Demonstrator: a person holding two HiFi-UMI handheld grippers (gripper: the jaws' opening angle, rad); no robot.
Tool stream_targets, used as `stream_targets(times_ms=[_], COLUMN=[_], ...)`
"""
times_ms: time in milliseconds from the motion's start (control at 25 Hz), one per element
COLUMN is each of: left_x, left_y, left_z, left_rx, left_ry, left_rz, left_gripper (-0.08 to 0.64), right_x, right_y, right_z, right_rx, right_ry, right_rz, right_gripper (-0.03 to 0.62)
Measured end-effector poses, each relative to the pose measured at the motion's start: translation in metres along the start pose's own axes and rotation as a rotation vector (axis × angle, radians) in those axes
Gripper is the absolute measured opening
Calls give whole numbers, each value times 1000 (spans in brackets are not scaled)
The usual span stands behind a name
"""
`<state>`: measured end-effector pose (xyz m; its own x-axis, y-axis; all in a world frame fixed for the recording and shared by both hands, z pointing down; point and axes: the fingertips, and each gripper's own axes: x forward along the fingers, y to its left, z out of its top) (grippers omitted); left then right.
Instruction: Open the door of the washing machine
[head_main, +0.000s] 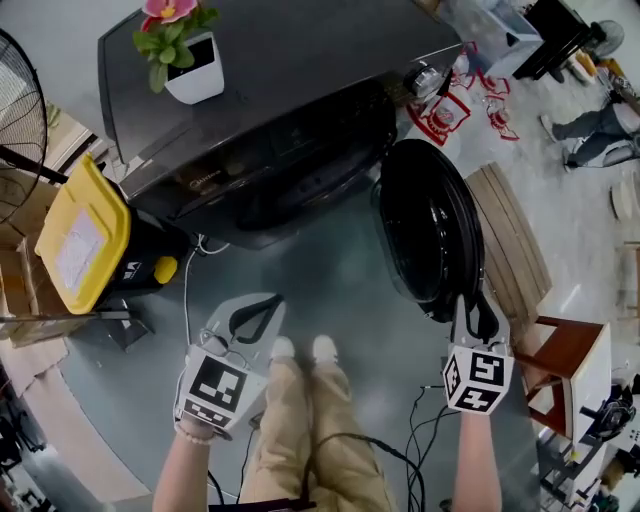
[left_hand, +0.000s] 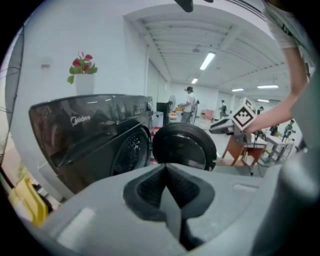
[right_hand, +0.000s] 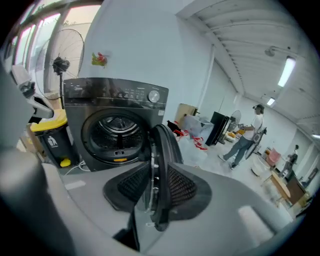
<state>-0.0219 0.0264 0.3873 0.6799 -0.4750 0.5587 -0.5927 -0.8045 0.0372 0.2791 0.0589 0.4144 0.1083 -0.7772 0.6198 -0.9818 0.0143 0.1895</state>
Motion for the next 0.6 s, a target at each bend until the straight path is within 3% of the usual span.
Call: stream_targets(times_ms=[160,320,440,600], left_x=[-31,-63,-88,-126], left_y=[10,19,28,40], left_z=[19,31,47,70], left_rx=[-44,-60,-60,-59], left_ry=[-26,-18,-24,-47], left_rz=[28,56,86,124], left_gripper=[-6,-6,-6,-6], right_x=[-24,-47,-65,-88], right_y=[55,104,126,142], right_z=[36,71,97,130], right_rx=[-43,-51,-71,-91], right_ry=[-29,-58,-91,-140], right_rz=[178,334,384,390], right_gripper=[14,14,14,14])
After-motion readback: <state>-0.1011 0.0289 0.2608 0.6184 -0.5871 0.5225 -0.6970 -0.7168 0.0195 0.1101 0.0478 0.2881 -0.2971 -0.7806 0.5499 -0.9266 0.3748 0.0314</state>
